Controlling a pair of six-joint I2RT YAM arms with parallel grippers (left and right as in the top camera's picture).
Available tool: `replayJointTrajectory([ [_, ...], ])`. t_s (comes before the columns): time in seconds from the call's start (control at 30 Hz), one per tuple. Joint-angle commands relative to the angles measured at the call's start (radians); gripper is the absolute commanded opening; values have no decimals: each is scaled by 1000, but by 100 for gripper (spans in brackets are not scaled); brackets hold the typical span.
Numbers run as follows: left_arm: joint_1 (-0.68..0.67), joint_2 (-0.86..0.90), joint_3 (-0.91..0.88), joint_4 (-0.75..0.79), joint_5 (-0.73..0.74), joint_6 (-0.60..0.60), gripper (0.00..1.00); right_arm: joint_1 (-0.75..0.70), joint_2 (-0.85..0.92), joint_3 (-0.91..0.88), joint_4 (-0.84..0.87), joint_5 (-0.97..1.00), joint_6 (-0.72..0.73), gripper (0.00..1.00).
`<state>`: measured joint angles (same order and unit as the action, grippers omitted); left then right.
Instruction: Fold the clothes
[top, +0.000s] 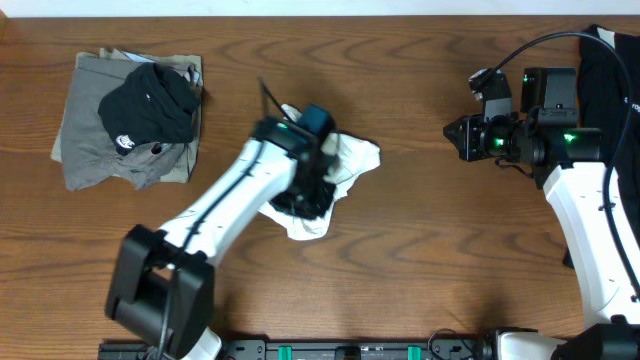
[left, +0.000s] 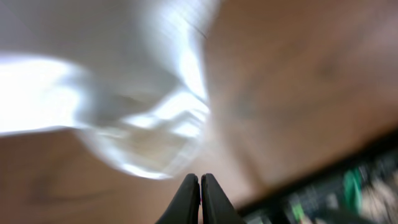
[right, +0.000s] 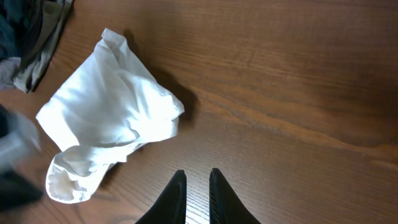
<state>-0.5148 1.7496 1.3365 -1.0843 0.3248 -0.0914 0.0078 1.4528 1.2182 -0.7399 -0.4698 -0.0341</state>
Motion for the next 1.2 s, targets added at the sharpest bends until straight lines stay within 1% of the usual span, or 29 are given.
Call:
replayJointTrajectory([
  [0.0, 64, 16, 0, 58, -128, -42, 6, 6, -6, 11, -1, 3, -5, 12],
  [0.13, 97, 78, -21, 150, -127, -42, 6, 6, -6, 11, -1, 3, -5, 12],
  [0.27, 100, 151, -21, 161, -107, -50, 6, 6, -6, 11, -5, 3, -4, 12],
  [0.3, 100, 159, -21, 153, -70, -50, 6, 6, -6, 11, -6, 3, -4, 12],
  [0.33, 99, 165, -21, 142, -10, -49, 6, 6, -6, 11, -10, 3, -5, 12],
  [0.37, 95, 167, -22, 122, 82, -49, 6, 6, -6, 11, -13, 3, -5, 12],
  [0.43, 79, 167, -22, 90, 192, -41, 6, 6, -6, 11, -17, 3, -5, 12],
  [0.47, 63, 167, -22, 69, 219, -40, 6, 6, -6, 11, -17, 3, -5, 12],
  [0.57, 11, 167, -23, 26, 229, -40, 6, 6, -6, 11, -11, 3, -5, 12],
  [0.67, -42, 167, -23, 23, 230, -40, 6, 6, -6, 11, -5, 3, -5, 12],
  [0.8, -61, 161, -8, 14, 229, -37, 6, 6, -6, 11, -5, 3, -5, 12],
  [0.87, -38, 150, 26, -13, 215, -38, 6, 6, -6, 11, -6, 3, -5, 13],
  [0.93, 5, 134, 80, -48, 206, -38, 6, 7, -6, 11, -6, 2, -5, 18],
  [0.97, 36, 122, 111, -64, 206, -38, 6, 8, -6, 11, -8, 2, -5, 19],
  [1.07, 140, 81, 181, -74, 192, -38, 6, 24, 1, 10, -9, 2, -5, 20],
  [1.1, 182, 69, 196, -68, 161, -38, 8, 34, 6, 10, -9, 2, -5, 20],
  [1.17, 251, 55, 202, -43, 88, -37, 14, 55, 18, 10, -9, 2, -5, 20],
])
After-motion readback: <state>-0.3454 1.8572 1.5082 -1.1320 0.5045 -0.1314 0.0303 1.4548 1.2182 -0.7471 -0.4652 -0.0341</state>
